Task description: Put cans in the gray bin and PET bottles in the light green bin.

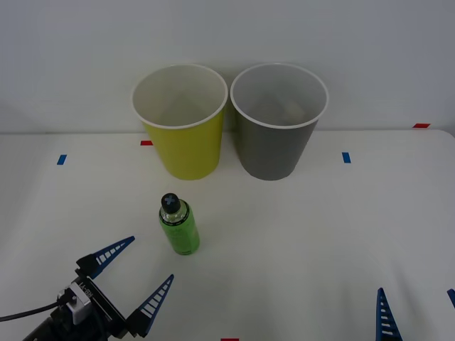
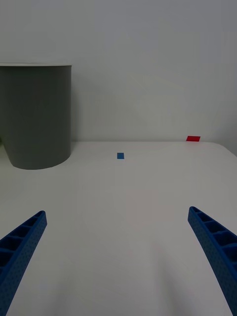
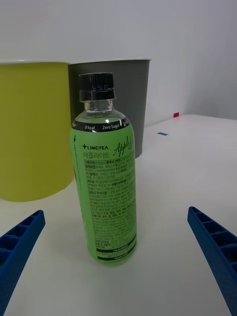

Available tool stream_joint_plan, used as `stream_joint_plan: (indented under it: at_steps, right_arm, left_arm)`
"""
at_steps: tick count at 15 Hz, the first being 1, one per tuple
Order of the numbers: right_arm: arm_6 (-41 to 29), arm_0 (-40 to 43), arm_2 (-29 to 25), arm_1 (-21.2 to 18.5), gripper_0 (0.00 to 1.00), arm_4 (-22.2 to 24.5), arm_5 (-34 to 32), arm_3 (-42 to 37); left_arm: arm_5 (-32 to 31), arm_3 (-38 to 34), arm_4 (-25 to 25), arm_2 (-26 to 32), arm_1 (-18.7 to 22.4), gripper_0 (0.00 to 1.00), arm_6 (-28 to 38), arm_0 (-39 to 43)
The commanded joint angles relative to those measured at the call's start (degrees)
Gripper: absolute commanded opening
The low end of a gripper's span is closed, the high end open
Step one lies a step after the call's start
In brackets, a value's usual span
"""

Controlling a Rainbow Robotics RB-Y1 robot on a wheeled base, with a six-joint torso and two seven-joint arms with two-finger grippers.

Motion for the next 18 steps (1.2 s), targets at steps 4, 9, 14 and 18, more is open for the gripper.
stream_joint_plan:
  at_steps: [4,9,14,18]
  right_arm:
    - [0.0,0.0,0.0,0.0,0.99,0.0,0.0,0.0]
    - [0.0,0.0,0.0,0.0,1.0,0.0,0.0,0.0]
    - [0.0,0.0,0.0,0.0,0.99,0.0,0.0,0.0]
    - [0.0,0.0,0.0,0.0,1.0,0.0,0.0,0.0]
  left_arm:
    - [2.6,1.5,2.2,-2.3,0.0,1.0,1.3,-6.6]
    - [4.1,1.5,5.1,-4.7,0.0,1.0,2.6,-10.1]
    - [5.6,1.5,6.2,-6.7,-0.3,1.0,3.2,-13.3]
    - [8.4,1.6,7.4,-8.4,-0.4,1.0,3.2,-15.9]
